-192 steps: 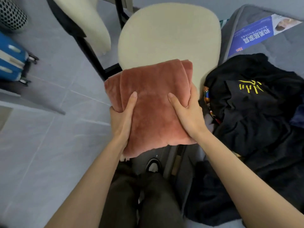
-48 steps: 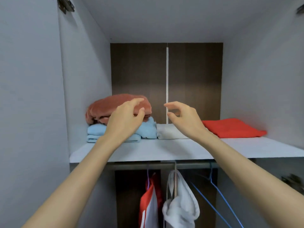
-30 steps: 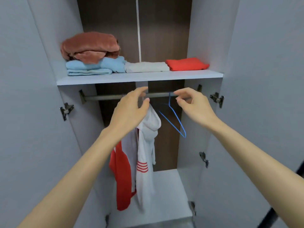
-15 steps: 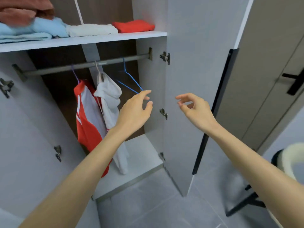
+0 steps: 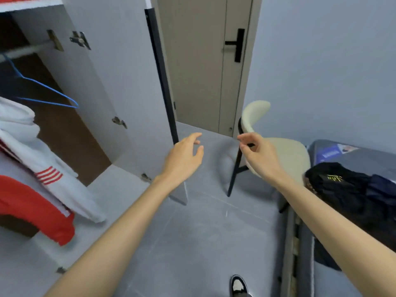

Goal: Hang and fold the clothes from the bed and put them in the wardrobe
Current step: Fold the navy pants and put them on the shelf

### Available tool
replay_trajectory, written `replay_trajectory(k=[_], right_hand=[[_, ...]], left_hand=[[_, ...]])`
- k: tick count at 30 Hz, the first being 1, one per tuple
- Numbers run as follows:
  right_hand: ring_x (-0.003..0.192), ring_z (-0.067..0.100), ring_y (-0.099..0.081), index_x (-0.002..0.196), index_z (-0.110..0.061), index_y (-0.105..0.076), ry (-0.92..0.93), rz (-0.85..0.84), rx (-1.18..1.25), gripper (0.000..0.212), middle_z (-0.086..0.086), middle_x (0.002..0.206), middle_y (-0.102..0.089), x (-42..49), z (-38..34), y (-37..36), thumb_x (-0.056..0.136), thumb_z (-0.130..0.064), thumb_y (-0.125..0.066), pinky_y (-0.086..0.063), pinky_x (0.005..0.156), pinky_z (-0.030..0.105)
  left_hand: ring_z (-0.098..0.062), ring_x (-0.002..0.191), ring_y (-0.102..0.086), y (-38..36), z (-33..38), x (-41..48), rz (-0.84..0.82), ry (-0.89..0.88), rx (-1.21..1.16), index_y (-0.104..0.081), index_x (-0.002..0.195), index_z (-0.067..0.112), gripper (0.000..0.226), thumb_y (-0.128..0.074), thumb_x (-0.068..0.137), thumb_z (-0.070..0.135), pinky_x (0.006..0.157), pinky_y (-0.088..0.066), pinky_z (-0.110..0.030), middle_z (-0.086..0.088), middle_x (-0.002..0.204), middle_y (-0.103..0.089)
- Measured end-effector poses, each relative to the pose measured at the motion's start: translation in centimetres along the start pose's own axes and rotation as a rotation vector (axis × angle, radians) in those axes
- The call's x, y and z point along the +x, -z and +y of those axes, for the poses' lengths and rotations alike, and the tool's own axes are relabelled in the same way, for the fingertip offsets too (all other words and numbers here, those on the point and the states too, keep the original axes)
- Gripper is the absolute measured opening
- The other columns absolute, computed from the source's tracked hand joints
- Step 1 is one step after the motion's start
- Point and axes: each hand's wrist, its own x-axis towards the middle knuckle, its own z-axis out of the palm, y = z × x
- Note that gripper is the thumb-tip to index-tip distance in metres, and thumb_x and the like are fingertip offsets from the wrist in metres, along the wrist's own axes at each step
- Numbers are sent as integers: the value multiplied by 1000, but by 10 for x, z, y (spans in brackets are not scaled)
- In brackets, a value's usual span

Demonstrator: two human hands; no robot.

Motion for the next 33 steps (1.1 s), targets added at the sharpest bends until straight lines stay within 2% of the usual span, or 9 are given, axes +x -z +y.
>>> replay_trajectory(k=[3,6,9,12,16,19,25,28,33], right_hand=[[66,0,-55,109,-20,-65,-114,92,-10,26,-5,98,-65,-23,45,44,90,-8,-53,-37,58,6],[72,3,-56,110,-20,-65,-192,176,-47,23,-4,97,-65,-46,90,91,91,-11,-55,-39,64,6],[83,13,-62,111,-20,-65,-306,238,-73,24,-3,101,-65,-66,139,136,91,-10,-55,-46,79,25],[89,17,-62,114,-18,-64,-404,271,-82,27,0,105,-65,-80,191,178,91,-10,-54,-49,86,32],[83,11,-59,115,-21,-64,-529,293,-103,26,-2,109,-63,-91,262,229,92,-13,-54,-43,77,24],[83,9,-58,113,-22,-64,-640,322,-101,26,-2,110,-63,-101,304,257,92,-12,-54,-39,75,21],[84,13,-57,111,-22,-64,-828,362,-92,27,1,112,-61,-115,370,294,89,-10,-53,-38,78,24],[91,17,-56,115,-17,-63,-910,371,-82,29,5,116,-61,-117,404,309,89,-7,-53,-39,82,26],[104,21,-56,118,-11,-61,-1063,398,-48,32,9,118,-60,-119,465,328,88,-5,-53,-38,89,26]], left_hand=[[-19,119,-53,-52,36,6,-128,-107,33,-43,139,21,43,-47,97,26,99,-43,-38,3,130,-57],[-20,121,-52,-105,76,16,-252,-213,53,-41,141,21,45,-48,96,24,99,-42,-37,2,133,-57],[-19,115,-55,-161,121,28,-339,-299,64,-41,141,23,46,-47,96,25,90,-44,-32,3,132,-57],[-18,114,-55,-220,167,41,-437,-355,61,-40,143,24,47,-46,96,27,90,-43,-32,4,134,-55],[-21,120,-52,-298,218,60,-554,-386,51,-40,143,23,48,-47,95,25,98,-43,-36,1,133,-56],[-23,119,-53,-346,246,68,-619,-404,47,-41,142,20,47,-47,95,22,98,-43,-36,-3,133,-56],[-25,120,-54,-429,275,84,-770,-422,86,-42,141,17,47,-49,94,21,96,-42,-34,-7,135,-56],[-23,121,-53,-472,289,95,-834,-424,91,-42,141,18,49,-50,93,19,96,-41,-32,-5,135,-56],[-19,116,-54,-552,314,112,-989,-475,77,-42,141,23,47,-50,94,23,99,-44,-37,1,131,-57]])
